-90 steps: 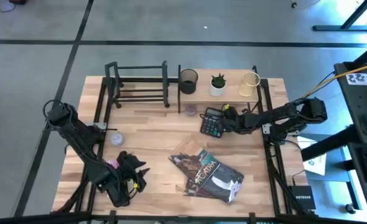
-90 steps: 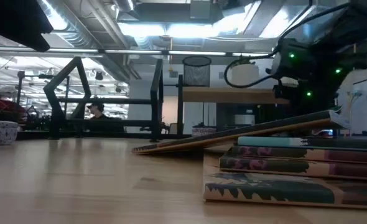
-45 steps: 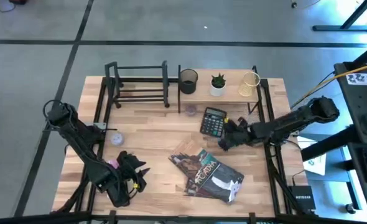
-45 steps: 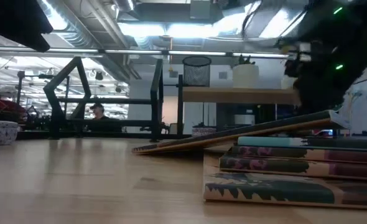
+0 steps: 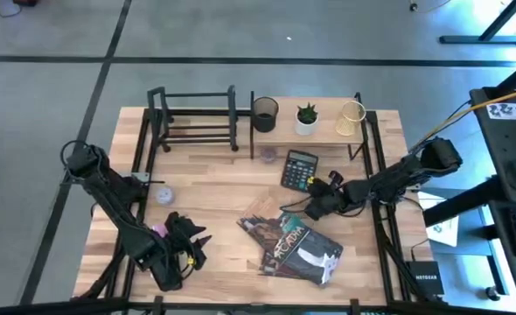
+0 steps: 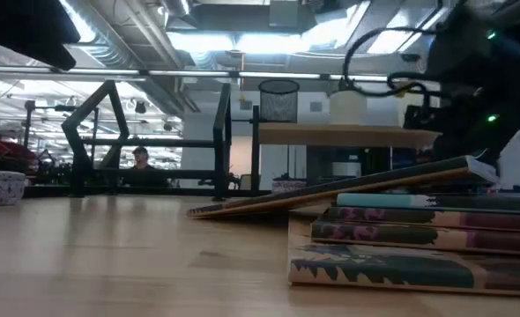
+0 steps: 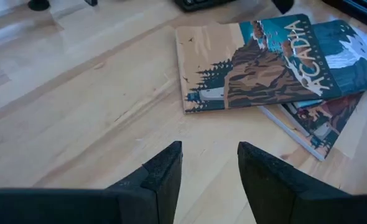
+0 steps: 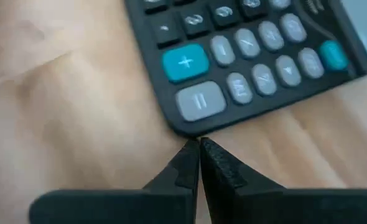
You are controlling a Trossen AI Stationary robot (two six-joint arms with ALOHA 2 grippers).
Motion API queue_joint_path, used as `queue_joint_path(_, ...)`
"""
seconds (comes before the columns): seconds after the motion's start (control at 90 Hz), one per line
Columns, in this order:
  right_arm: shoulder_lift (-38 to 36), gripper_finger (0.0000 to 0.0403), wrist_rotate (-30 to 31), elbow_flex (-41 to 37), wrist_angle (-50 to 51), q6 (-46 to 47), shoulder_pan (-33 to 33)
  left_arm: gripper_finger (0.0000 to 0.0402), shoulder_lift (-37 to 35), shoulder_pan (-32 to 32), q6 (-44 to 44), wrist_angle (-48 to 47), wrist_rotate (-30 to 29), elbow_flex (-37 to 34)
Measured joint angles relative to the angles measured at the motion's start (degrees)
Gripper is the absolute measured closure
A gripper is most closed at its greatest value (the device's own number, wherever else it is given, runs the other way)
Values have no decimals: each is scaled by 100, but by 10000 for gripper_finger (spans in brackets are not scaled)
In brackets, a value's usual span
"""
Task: Stock shelves
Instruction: Put the black calculator under the shelf
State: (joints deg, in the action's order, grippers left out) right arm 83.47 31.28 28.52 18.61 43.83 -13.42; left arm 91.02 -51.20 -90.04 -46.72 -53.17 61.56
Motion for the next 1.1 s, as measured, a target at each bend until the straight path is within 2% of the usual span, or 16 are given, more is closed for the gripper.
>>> queue_joint_path(0.744, 5, 403, 87, -14, -1148, -1840, 1809, 263, 0, -2, 46, 78, -2, 0)
queue_joint_path(0.933, 5, 403, 193, -14, -1266, -1883, 2035, 263, 0, -2, 46, 76, -2, 0)
queue_joint_path(1.1, 2, 403, 526, -14, -1252, -1980, 2015, 263, 0, -2, 47, 76, -2, 0)
